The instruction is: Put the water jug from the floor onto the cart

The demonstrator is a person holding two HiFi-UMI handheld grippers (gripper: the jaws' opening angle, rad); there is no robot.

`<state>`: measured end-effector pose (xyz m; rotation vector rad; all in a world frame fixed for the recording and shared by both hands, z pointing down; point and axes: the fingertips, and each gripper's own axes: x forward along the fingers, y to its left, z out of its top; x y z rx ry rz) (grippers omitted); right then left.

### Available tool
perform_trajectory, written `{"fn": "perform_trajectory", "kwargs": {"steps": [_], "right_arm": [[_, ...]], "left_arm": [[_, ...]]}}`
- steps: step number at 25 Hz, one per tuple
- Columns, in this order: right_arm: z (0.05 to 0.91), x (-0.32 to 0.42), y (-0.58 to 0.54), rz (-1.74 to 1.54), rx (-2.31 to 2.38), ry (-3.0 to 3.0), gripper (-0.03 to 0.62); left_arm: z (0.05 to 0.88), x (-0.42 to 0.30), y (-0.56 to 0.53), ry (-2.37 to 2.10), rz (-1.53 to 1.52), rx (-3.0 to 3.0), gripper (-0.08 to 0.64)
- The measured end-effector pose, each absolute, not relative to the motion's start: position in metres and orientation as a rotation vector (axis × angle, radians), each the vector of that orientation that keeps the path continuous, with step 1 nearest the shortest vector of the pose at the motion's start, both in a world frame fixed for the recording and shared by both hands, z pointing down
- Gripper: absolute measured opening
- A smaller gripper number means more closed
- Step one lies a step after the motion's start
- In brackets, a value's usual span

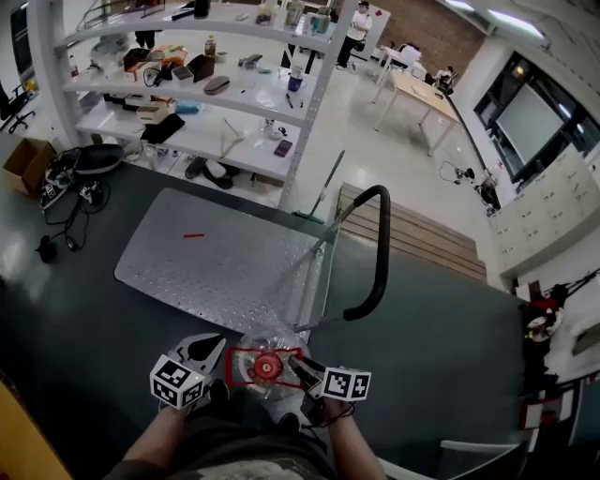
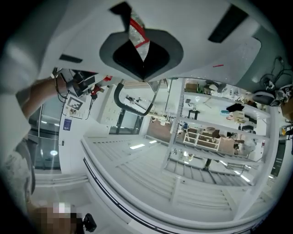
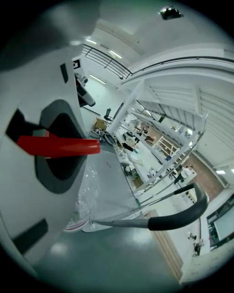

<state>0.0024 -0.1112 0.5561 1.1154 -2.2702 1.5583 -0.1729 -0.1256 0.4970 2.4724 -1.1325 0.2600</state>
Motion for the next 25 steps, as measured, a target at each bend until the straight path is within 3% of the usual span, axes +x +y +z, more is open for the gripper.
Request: {"fn": "perform_trajectory", "kwargs": {"steps": [12,25], "right_arm": [[0.552,-0.079,-0.194,1.687,1.267,-2.296,0.063],[0.586,-0.098,-0.302,1.766,1.173,-2.238,0.063]], "left_arm": [[0.507,-0.267,-0.184,-1.129,0.242,2.447,0.008],[0.523,-0.272,-0.275,-1.181,0.312,2.372,0.008]]}}
